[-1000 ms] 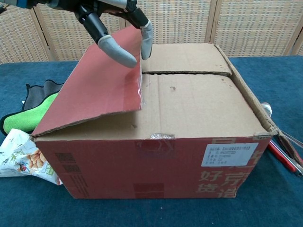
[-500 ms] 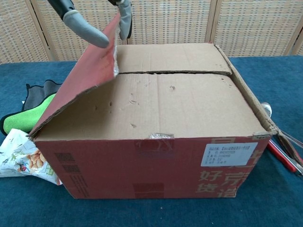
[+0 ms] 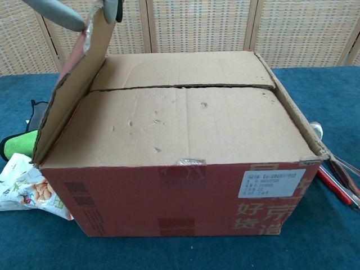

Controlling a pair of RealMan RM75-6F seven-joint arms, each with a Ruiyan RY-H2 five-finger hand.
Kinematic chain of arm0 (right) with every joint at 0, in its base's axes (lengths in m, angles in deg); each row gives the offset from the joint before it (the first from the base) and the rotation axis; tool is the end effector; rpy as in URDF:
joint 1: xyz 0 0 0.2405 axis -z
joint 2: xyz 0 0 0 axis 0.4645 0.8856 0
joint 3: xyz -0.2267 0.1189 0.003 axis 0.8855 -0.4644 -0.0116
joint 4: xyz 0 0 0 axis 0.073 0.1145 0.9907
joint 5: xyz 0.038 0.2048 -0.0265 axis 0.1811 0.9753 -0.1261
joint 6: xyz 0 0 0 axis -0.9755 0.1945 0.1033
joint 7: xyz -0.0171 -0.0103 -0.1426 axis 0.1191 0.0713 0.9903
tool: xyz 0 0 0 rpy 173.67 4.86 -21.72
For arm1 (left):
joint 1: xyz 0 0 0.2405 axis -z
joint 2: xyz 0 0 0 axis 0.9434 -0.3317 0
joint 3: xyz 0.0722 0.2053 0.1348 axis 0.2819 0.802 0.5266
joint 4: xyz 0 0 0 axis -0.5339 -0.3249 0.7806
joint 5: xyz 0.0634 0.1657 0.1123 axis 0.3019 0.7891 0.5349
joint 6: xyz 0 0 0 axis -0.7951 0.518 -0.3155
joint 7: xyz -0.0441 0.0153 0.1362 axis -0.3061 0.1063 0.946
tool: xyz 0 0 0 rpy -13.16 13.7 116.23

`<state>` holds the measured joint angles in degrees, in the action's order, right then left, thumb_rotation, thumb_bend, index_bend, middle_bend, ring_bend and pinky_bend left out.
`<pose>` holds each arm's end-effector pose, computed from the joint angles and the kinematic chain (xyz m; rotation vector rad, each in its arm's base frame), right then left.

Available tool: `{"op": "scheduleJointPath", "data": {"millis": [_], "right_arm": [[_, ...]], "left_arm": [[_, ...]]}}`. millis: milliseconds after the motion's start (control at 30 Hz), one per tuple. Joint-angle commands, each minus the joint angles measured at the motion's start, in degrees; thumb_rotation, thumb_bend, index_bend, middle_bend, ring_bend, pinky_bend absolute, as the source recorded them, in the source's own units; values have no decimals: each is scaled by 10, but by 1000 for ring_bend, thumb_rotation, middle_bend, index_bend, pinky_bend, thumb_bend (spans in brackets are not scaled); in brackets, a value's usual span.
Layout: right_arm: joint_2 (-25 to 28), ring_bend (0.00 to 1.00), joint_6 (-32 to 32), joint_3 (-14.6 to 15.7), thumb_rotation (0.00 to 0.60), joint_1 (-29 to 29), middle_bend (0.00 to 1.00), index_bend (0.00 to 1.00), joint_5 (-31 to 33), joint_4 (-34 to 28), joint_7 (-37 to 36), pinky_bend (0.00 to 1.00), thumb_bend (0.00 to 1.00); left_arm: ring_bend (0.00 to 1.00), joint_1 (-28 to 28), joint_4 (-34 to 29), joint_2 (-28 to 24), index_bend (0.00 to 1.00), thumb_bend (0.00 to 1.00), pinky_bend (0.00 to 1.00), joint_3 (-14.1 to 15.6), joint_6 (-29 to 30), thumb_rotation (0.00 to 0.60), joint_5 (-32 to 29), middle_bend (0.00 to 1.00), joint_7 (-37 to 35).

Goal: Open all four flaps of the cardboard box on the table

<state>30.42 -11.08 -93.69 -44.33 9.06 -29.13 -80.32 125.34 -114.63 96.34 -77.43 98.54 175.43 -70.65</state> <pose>-0.2436 -0.2637 0.1804 1.3855 -0.9198 1.1058 -0.0498 0.3164 0.1674 -2.3027 -0.6927 -0.9211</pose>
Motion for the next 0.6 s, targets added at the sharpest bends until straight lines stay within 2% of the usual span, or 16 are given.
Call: {"op": "scheduleJointPath", "data": {"millis": [33, 467, 600], "right_arm": [[1, 0, 1, 0, 600, 0, 96, 190, -1, -3, 2, 0, 620], [1, 0, -2, 0, 600, -2, 96, 190, -1, -10, 12, 0, 620], [2, 0, -2, 0, 600, -3, 96, 190, -1, -13, 15, 0, 620]], "left_arm": [[138, -18, -5, -17, 407, 74, 0, 5, 17, 307, 19, 313, -13], [138, -61, -3, -33, 407, 51, 0, 15, 66, 304, 67, 312, -44], [138, -67, 1, -33, 406, 12, 0, 17, 72, 297, 73, 312, -52]]}}
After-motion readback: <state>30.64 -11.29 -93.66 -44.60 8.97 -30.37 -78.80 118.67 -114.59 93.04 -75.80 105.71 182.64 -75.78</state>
